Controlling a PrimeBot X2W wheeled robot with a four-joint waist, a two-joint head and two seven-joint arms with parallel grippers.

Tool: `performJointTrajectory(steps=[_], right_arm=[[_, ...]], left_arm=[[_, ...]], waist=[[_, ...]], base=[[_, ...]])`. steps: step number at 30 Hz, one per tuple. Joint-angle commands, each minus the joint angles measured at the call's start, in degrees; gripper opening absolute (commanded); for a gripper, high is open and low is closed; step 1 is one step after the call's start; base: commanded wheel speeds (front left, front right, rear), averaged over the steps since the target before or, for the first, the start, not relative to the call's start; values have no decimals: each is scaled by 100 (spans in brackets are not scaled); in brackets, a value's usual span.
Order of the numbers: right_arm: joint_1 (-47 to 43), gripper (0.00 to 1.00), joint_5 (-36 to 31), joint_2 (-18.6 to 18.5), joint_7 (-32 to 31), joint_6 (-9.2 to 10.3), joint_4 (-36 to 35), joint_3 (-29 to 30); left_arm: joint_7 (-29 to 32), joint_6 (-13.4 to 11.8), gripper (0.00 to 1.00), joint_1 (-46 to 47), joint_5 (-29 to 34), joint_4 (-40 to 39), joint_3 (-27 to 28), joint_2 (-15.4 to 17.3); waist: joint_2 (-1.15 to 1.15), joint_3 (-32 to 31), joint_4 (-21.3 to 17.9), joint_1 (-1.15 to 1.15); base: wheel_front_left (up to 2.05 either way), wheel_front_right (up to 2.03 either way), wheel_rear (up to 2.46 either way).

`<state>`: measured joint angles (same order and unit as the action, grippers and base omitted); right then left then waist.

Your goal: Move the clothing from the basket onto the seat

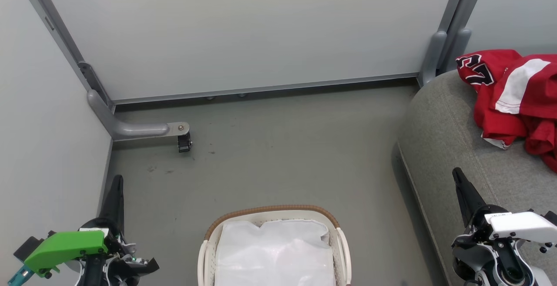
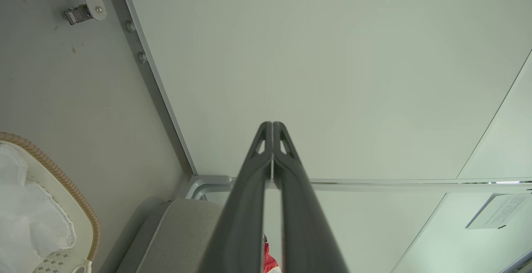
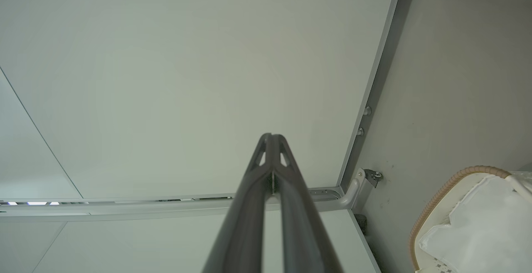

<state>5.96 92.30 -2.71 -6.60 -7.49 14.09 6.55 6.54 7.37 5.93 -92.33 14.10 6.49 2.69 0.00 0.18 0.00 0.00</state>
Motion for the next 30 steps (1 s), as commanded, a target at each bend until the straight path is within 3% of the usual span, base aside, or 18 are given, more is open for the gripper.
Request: performJointTrajectory(steps=[1,30], right_arm=[[50,0,20,-32,-9,0,-20,8],[50,0,21,-32,-8,0,-20,7]], left_arm=[[20,25,0,67,-17,-11,14,36],[19,26,0,67,-18,-11,14,36]], waist=[[0,0,0,0],[0,0,0,0]], base=[[0,0,0],[0,0,0]])
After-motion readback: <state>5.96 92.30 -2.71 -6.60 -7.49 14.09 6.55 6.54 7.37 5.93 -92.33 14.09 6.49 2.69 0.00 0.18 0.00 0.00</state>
